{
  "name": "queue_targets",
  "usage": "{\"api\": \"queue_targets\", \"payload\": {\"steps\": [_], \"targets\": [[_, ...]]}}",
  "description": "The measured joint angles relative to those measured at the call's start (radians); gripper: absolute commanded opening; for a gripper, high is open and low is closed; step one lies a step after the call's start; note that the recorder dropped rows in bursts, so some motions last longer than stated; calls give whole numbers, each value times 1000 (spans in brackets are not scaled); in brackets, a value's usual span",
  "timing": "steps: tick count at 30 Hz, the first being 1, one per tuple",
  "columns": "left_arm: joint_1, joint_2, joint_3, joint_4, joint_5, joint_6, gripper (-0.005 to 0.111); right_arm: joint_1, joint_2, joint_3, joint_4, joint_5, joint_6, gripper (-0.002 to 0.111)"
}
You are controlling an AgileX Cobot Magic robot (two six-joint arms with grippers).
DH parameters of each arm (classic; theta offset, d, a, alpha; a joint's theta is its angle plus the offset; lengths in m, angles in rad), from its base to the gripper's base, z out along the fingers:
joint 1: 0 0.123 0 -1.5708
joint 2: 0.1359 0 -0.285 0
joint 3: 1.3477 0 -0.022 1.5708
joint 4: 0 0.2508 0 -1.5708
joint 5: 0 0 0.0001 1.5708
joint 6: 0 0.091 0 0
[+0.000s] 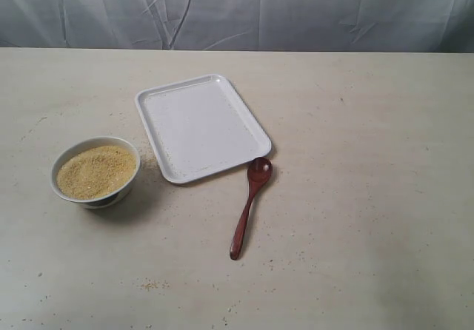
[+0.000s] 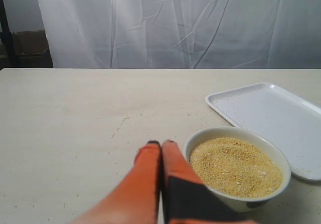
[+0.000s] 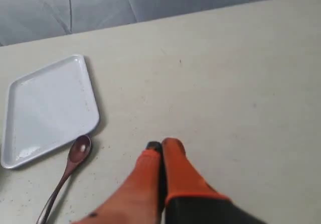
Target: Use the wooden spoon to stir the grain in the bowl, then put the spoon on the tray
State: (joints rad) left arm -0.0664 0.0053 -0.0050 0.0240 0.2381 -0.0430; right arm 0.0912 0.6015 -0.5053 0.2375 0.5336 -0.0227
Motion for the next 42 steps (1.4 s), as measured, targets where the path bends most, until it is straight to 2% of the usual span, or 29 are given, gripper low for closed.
{"api": "queue_targets", "payload": {"steps": [7,11,20,22,26,28,34,42], "targets": [[0,0,0,0,0,0,0,7,272,-32,104,50,72,-1],[0,0,0,0,0,0,0,74,456,-120,81,121,151,-1],[0,0,0,0,0,0,0,464,818,-369,-255,158,604,-1],[0,0,0,0,0,0,0,546,907,-421,-295,158,654,4],[0,0,0,0,0,0,0,646,1051,-508,-319,144,724,37],[0,0,0,0,0,0,0,672,1117,-546,-328,139,752,46],[0,0,0,0,0,0,0,723,1242,-593,-365,106,878,42],[0,0,0,0,0,0,0,768,1326,-602,-427,40,1026,42]]}}
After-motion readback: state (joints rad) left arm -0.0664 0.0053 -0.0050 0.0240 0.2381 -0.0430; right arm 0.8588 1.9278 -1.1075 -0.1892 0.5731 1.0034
